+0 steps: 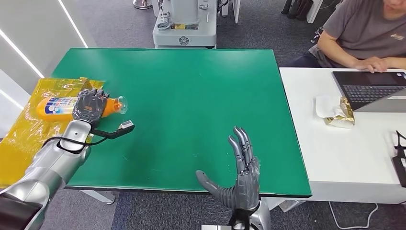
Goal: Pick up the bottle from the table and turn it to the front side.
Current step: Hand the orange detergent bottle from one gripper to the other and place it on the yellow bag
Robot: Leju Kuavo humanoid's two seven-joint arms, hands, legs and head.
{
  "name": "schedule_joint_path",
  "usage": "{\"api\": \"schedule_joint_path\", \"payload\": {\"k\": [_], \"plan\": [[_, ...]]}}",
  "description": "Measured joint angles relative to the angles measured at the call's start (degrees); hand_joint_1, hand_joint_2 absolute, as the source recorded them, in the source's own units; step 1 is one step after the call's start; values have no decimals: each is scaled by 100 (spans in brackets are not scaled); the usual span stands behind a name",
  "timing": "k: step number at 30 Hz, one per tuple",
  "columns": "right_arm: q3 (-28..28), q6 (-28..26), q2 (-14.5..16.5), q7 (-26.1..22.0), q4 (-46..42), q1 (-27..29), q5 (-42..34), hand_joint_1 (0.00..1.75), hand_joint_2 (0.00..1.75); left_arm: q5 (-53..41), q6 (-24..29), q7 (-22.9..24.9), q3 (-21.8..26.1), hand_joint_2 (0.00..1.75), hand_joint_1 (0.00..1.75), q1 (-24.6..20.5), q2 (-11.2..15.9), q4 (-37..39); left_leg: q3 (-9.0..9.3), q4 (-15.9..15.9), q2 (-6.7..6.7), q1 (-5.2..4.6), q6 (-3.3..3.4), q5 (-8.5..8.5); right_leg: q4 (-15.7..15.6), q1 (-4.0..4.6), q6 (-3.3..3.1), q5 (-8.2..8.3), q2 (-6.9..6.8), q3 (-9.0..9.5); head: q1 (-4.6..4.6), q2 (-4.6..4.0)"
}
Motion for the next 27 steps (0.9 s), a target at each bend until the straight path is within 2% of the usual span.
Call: {"api": "schedule_joint_path", "payload": {"k": [5, 11, 27], "plan": [[87, 0, -44, 0, 39, 11, -488, 0, 175, 3, 2, 36, 14, 175, 175, 178, 158, 74, 0, -1, 1, 0, -2, -1, 0, 0, 0, 0, 0, 0, 0, 0], [179, 0, -82, 0, 57, 6, -513, 0, 175, -7, 5, 122, 42, 175, 175, 480, 256, 128, -1, -1, -2, 0, -4, -2, -1, 0, 0, -2, -2, -2, 1, 0], [215, 0, -101, 0, 60, 12, -417, 0, 175, -51, 137, 245, 42, 175, 175, 804, 178, 164, 0, -1, -1, 0, -4, -2, -1, 0, 0, -2, 0, -3, 1, 0]]}}
